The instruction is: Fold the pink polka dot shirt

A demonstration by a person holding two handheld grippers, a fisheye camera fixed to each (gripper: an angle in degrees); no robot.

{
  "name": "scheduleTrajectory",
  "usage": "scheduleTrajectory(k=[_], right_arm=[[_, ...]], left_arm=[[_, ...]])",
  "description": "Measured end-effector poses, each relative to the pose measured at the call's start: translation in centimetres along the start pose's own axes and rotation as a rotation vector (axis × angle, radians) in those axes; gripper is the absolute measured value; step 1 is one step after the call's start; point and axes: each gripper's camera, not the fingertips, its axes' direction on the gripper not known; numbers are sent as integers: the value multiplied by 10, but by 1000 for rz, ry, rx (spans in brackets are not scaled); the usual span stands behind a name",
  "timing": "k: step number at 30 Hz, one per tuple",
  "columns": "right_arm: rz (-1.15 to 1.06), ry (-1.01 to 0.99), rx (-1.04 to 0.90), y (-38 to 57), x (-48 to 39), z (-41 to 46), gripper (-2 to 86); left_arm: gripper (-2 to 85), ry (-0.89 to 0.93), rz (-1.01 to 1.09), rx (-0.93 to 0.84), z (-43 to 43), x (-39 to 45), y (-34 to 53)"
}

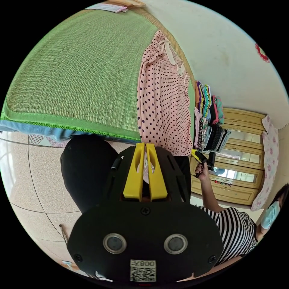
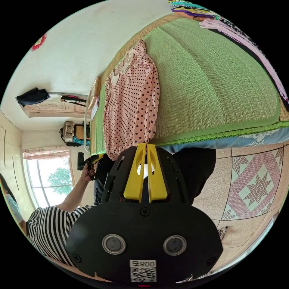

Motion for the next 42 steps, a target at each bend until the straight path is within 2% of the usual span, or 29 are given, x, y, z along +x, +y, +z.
scheduleTrajectory(k=[4, 13, 24, 30, 34, 42], right_arm=[[10, -13, -6, 2, 4, 6, 21], [26, -30, -15, 4, 9, 17, 9], [29, -36, -16, 7, 10, 26, 14], [40, -51, -7, 10, 14, 28, 19], [36, -51, -9, 12, 15, 30, 14], [3, -67, -26, 20, 13, 27, 14]], left_arm=[[66, -24, -7, -55, 10, -4, -3], [76, -84, -44, -147, 32, -12, -19], [77, 33, -15, -144, 32, -19, -8], [66, -20, -27, -185, 41, -20, -10], [27, -41, -30, -183, 39, -22, -5], [4, 138, 22, -74, 14, -24, 20]])
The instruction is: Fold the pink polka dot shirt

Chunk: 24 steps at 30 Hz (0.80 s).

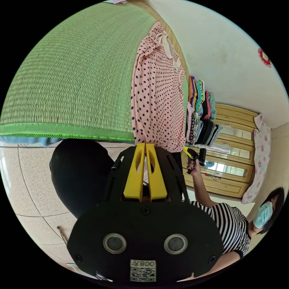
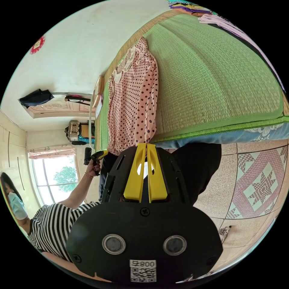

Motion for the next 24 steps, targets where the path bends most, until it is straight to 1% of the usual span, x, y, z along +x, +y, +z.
scheduleTrajectory(k=[15, 20, 24], right_arm=[[-65, -96, 24, 42, -2, -34, 27], [-69, -79, 17, 50, 1, -39, 25], [-23, -59, 2, 47, 16, -35, 22]], left_arm=[[0, 203, 107, 113, -26, 23, 51], [2, 174, 113, 95, -27, 25, 62], [4, 172, 112, 47, -5, 33, 55]])
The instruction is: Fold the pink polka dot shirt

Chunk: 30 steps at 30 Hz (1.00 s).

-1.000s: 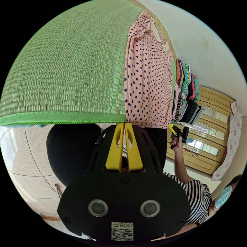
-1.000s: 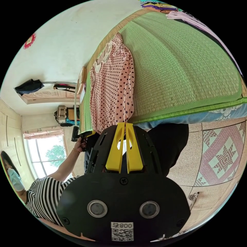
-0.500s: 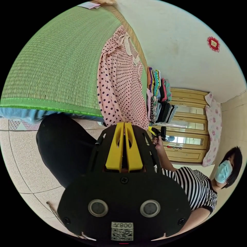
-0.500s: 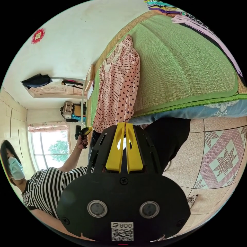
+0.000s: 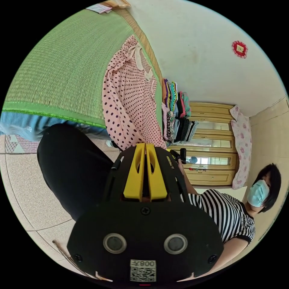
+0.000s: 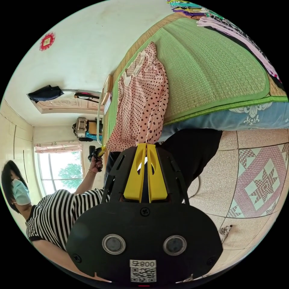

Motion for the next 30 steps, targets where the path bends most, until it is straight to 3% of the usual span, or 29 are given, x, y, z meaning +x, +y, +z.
scheduleTrajectory(k=[4, 13, 20, 30], right_arm=[[29, 0, -12, -1, 8, 1, 22], [52, 23, -38, -4, 16, -2, 22], [60, 18, -48, -4, 18, -4, 28], [29, -12, -40, 4, 14, -21, 21]], left_arm=[[11, -190, 63, -169, 38, 20, -10], [54, -458, -19, -155, 42, 23, -24], [66, -423, -95, -194, 50, 12, -48], [6, -312, -80, -173, 33, 19, -52]])
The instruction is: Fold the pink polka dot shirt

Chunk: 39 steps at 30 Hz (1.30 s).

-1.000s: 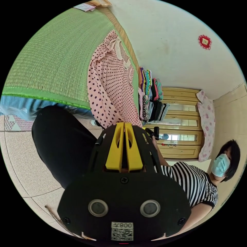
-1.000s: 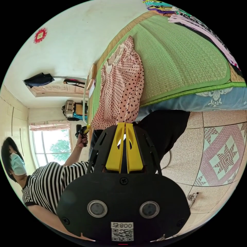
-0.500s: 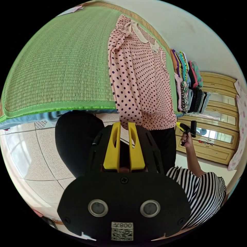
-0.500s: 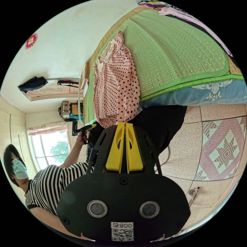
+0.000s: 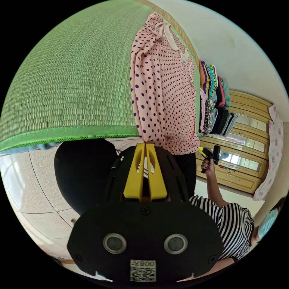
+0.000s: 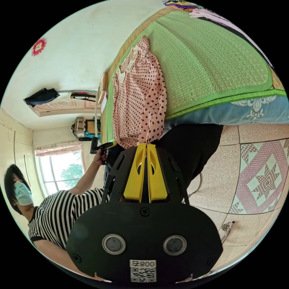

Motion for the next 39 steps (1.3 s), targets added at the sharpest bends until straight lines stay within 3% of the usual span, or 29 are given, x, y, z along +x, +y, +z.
scheduleTrajectory(k=[13, 20, 30, 36, 39], right_arm=[[-121, -128, 69, 49, -26, -57, 16], [-170, -181, 115, 29, -40, -74, 3], [-274, -75, 171, -108, -89, -106, 3], [-228, -3, 148, -251, -102, -104, 12], [-147, 65, 100, -315, -95, -81, 29]], left_arm=[[2, 249, 123, 151, -71, 25, 67], [2, 314, 139, 202, -97, 38, 51], [3, 297, 207, 318, -156, 81, -69], [12, 318, 81, 417, -177, 78, -179], [29, 202, 13, 442, -172, 73, -223]])
